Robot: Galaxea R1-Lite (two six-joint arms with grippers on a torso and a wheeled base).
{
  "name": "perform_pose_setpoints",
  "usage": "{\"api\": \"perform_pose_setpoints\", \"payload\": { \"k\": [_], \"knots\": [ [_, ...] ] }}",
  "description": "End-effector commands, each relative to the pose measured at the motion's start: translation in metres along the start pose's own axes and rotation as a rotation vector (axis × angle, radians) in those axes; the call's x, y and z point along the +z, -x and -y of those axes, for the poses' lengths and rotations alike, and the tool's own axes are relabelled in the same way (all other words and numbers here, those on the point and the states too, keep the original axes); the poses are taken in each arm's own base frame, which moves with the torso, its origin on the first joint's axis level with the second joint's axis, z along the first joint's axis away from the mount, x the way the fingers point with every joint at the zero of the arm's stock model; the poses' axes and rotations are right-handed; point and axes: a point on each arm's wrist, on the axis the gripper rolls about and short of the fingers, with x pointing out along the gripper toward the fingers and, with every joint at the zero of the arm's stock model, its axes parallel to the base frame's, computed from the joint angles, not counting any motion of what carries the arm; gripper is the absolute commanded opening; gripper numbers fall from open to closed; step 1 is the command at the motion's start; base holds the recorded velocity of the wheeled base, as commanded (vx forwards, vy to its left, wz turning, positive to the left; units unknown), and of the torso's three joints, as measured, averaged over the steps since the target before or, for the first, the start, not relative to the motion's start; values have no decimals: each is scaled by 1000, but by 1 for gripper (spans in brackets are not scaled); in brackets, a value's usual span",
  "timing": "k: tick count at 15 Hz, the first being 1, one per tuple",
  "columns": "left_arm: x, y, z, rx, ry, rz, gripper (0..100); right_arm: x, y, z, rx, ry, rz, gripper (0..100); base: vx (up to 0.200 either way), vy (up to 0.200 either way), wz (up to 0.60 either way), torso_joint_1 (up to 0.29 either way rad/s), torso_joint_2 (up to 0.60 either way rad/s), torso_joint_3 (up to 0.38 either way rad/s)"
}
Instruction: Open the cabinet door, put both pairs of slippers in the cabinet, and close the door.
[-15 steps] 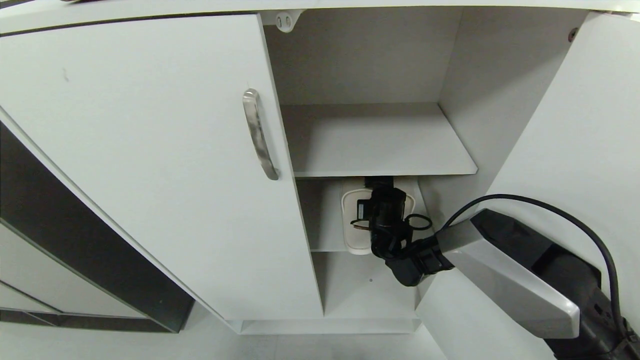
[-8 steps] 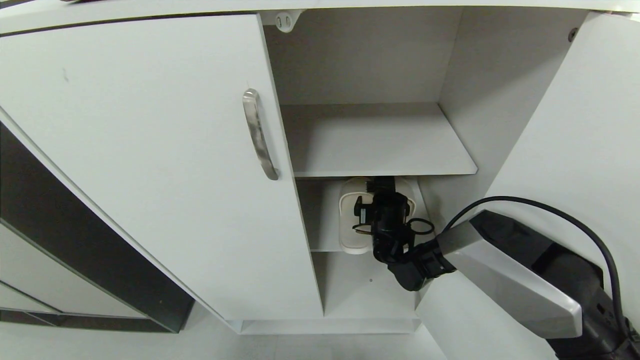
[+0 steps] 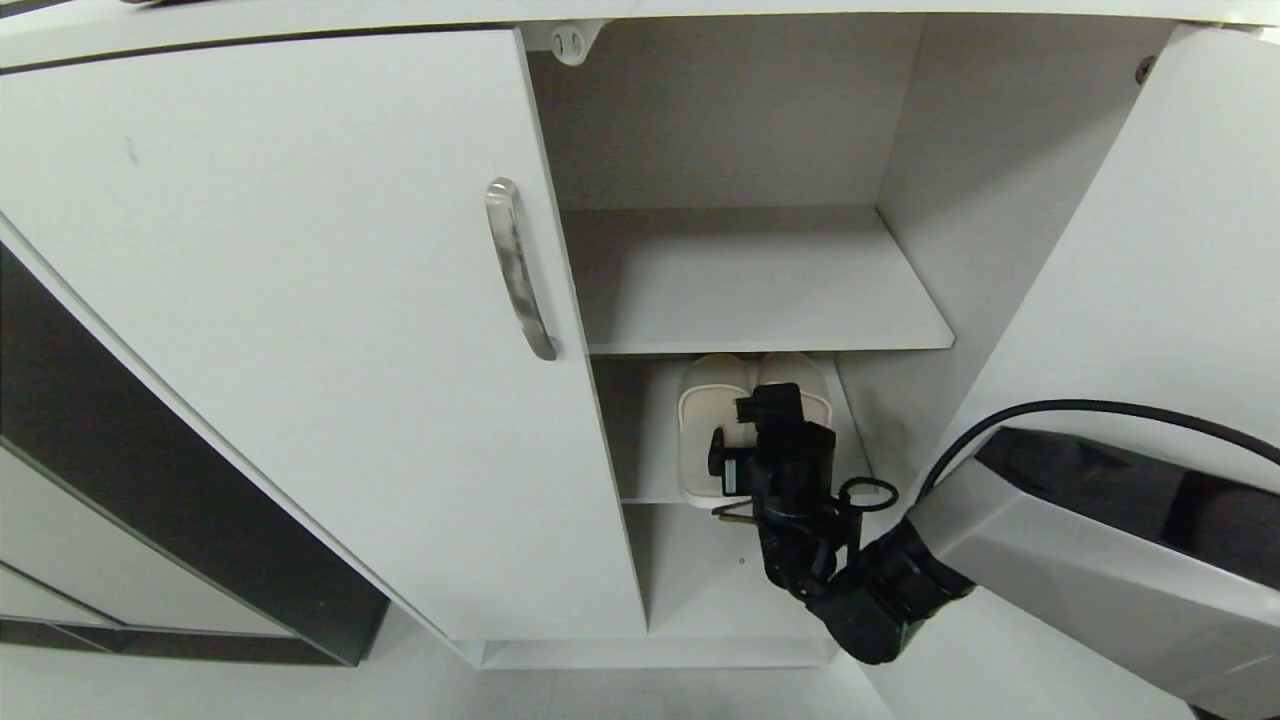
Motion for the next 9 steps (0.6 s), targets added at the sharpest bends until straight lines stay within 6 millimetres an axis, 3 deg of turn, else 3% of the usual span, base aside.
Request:
{"api": "perform_pose_setpoints", "payload": {
  "k": [1, 3, 6, 9],
  "knots": [
    [0, 0, 0, -1, -1, -1, 0, 1, 64, 9, 88, 38, -20, 100, 0, 0, 0, 0, 0, 0],
    [0, 0, 0, -1, 0, -1, 0, -11, 82, 15, 111, 90, -36, 100, 0, 0, 0, 0, 0, 0],
    [0, 0, 0, -1, -1, -1, 0, -15, 80, 9, 120, 90, -32, 100, 0, 0, 0, 0, 0, 0],
    [0, 0, 0, -1, -1, -1, 0, -17, 80, 9, 120, 91, -35, 100, -200, 0, 0, 2, 1, -2]
  ]
}}
